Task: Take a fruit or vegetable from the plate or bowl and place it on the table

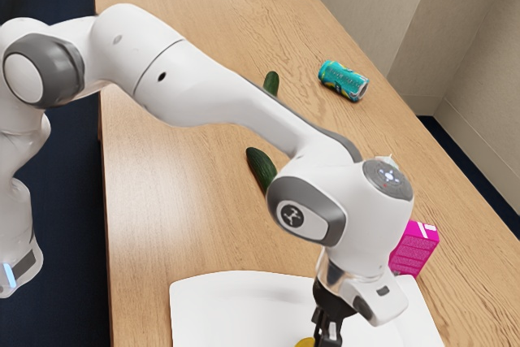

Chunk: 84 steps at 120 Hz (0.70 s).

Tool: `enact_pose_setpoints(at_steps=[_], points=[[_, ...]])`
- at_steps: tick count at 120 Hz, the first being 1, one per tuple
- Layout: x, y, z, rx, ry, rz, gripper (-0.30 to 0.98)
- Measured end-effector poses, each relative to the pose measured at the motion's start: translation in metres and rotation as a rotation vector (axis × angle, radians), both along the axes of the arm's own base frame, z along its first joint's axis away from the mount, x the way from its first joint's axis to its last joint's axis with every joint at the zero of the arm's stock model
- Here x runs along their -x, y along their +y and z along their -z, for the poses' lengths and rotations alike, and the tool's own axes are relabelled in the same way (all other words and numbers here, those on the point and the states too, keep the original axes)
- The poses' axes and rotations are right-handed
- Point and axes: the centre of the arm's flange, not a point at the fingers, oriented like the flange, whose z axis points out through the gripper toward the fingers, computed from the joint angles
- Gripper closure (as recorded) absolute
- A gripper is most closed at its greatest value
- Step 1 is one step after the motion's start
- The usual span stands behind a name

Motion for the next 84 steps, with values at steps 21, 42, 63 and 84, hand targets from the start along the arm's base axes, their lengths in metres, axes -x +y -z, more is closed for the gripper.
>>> enact_pose_setpoints(at_steps=[21,42,63,84], points=[[-0.003,-0.002,0.011,-0.003,0.01,-0.015,0.0],[-0.003,-0.008,0.02,-0.003,0.016,-0.019,0.0],[-0.009,-0.012,0.025,0.002,0.016,-0.027,0.0],[-0.012,-0.014,0.03,0.008,0.013,-0.033,0.0]])
